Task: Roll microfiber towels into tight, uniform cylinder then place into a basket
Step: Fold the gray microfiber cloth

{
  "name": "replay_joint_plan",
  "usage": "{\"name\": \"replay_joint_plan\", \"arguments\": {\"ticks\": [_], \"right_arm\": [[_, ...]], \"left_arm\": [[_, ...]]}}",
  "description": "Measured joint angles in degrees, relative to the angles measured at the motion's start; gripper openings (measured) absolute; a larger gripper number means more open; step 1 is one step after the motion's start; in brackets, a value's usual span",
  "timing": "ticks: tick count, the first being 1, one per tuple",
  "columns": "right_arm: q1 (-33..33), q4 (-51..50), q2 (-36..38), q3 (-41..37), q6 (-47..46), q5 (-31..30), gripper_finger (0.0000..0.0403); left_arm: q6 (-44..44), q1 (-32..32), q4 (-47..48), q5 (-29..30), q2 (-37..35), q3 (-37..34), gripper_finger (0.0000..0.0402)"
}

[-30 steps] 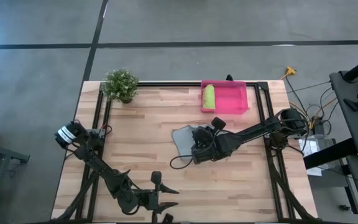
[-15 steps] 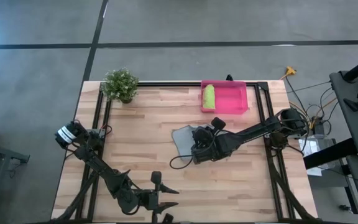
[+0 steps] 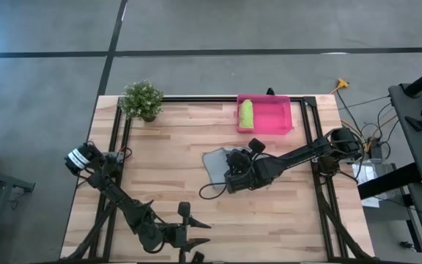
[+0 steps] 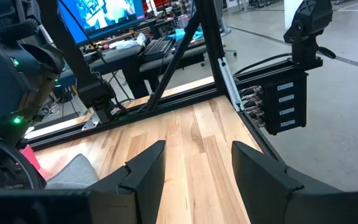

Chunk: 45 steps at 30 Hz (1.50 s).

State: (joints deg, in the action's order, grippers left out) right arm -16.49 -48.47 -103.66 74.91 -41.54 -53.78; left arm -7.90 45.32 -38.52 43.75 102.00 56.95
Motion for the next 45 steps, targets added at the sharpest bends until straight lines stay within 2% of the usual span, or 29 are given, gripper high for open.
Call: {"name": "replay_joint_plan", "arguments": {"ticks": [45], "right_arm": [[0.00, 3.00, 0.00, 0.00, 0.00, 0.00, 0.0009]], "left_arm": [[0.00, 0.01, 0.00, 0.02, 0.00, 0.02, 0.0168]]}}
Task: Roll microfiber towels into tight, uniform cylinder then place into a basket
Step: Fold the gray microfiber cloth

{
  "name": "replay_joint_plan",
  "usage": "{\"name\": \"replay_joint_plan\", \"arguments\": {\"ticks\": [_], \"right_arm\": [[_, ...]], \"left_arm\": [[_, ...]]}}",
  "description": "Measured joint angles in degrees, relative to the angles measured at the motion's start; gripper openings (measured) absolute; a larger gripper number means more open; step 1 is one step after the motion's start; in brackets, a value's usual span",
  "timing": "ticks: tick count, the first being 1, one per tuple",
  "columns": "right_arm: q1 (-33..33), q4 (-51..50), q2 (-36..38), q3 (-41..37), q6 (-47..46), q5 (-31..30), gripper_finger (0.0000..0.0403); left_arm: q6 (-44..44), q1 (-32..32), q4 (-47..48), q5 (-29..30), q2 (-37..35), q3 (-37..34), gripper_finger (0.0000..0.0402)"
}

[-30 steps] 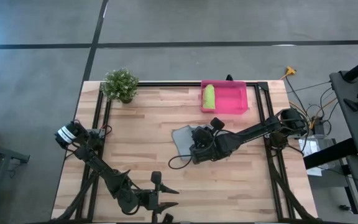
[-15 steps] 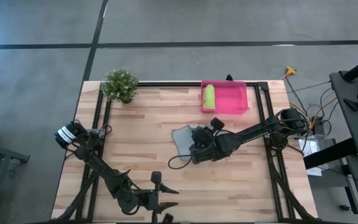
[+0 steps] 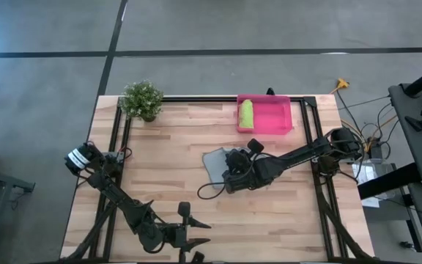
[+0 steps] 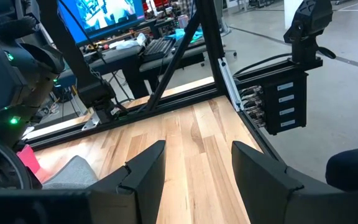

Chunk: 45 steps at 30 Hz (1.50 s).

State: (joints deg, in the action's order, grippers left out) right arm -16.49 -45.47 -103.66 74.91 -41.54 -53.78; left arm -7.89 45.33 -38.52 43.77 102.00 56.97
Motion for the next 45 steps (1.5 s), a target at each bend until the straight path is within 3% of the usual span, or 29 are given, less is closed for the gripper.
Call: {"name": "replay_joint_plan", "arguments": {"ticks": [45], "right_arm": [[0.00, 2.33, 0.00, 0.00, -1.65, 0.02, 0.0009]], "left_arm": [[0.08, 0.02, -0.09, 0.00, 0.00, 0.03, 0.0168]]}}
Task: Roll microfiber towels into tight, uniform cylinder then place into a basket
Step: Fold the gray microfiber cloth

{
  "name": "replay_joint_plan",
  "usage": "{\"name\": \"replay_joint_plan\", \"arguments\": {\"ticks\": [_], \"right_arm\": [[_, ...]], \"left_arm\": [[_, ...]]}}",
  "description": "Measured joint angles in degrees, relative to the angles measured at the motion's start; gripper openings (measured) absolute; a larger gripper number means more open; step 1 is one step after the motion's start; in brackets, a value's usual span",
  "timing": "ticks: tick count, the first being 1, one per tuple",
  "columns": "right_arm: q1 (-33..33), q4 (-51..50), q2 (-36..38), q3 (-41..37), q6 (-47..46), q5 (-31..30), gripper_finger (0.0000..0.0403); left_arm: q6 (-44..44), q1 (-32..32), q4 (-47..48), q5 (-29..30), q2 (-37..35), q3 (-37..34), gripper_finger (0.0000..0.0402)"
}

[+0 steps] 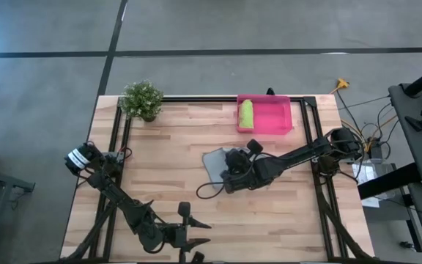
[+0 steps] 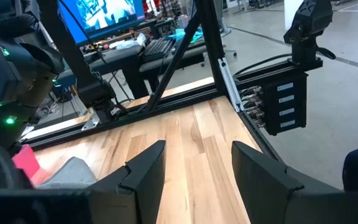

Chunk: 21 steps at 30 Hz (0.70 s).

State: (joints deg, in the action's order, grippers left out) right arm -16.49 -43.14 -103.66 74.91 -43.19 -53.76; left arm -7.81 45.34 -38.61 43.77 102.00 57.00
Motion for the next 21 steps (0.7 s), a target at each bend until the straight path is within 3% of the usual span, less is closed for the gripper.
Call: {"name": "replay_joint_plan", "arguments": {"ticks": [6, 10, 17, 21], "right_arm": [[0.02, 5.47, 0.00, 0.00, -6.06, 0.00, 0.0009], [0.02, 8.62, 0.00, 0.00, -6.13, 0.00, 0.0009], [0.02, 9.19, 0.00, 0.00, -1.21, 0.15, 0.0009], [0.00, 9.17, 0.00, 0.00, 4.79, 0.17, 0.0009]], "left_arm": [[-0.02, -0.02, -1.75, -3.39, 0.00, 0.54, 0.0168], [-1.96, -0.77, -3.70, -1.75, -0.02, 0.61, 0.0168], [-3.12, -2.37, -0.95, 6.80, -0.02, 0.61, 0.0168], [-4.54, -3.25, 1.31, 22.24, -0.45, 0.61, 0.0168]]}}
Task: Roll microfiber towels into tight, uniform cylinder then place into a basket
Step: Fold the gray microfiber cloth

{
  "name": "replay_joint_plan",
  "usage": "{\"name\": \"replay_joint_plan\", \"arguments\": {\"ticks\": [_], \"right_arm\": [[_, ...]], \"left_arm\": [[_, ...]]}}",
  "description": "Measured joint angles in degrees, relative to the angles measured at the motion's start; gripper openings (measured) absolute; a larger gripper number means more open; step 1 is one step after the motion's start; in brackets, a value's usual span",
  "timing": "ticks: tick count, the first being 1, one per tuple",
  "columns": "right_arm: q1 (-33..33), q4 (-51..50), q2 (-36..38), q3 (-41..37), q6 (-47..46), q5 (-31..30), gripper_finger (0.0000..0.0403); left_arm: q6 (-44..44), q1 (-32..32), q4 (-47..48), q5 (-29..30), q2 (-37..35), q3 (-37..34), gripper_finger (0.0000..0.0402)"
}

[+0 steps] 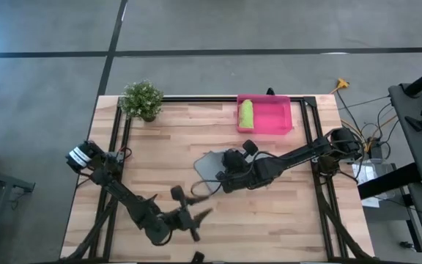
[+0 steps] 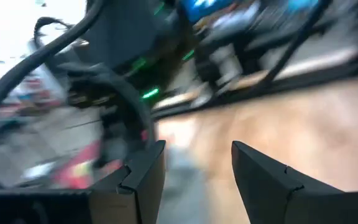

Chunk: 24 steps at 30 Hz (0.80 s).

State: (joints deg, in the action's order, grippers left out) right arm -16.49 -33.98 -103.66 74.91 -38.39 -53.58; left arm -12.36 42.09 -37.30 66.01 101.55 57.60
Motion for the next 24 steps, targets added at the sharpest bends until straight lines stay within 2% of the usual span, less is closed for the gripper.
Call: {"name": "replay_joint_plan", "arguments": {"ticks": [2, 4, 6, 9, 11, 13, 17, 20, 24], "right_arm": [[-0.07, 0.37, 0.00, 0.00, 2.33, 0.00, 0.0009], [-0.16, 0.45, 0.14, 0.00, 4.34, -0.02, 0.0009], [-0.68, 0.96, 0.76, -0.01, 5.16, -0.44, 0.0009], [-2.05, 2.24, 2.67, -0.02, 5.91, -1.63, 0.0009], [-2.97, 2.75, 3.96, -0.02, 6.12, -1.94, 0.0009], [-3.76, 3.02, 5.42, -0.02, 6.12, -2.04, 0.0009], [-5.25, 4.76, 8.16, -0.02, 6.17, -5.02, 0.0009], [-6.41, 6.63, 9.14, 0.02, 7.74, -6.64, 0.0009], [-8.30, 9.63, 9.64, 0.02, 12.96, -8.49, 0.0009]], "left_arm": [[-1.36, -0.50, 5.57, 2.85, -0.95, -0.20, 0.0168], [-0.63, -1.06, 12.99, 2.76, -3.02, -1.43, 0.0168], [4.69, -1.74, 19.48, 2.68, -5.59, -4.53, 0.0168], [17.46, -2.17, 26.84, 2.70, -11.18, -12.72, 0.0168], [24.06, -2.02, 25.91, 2.82, -15.81, -19.55, 0.0168], [29.48, -2.49, 23.00, 0.57, -21.08, -26.32, 0.0168], [35.88, -7.01, 12.81, -9.46, -28.96, -36.87, 0.0168], [35.67, -10.87, 5.70, -18.05, -30.07, -40.98, 0.0170], [35.54, -14.81, 2.47, -24.09, -28.01, -41.78, 0.0187]]}}
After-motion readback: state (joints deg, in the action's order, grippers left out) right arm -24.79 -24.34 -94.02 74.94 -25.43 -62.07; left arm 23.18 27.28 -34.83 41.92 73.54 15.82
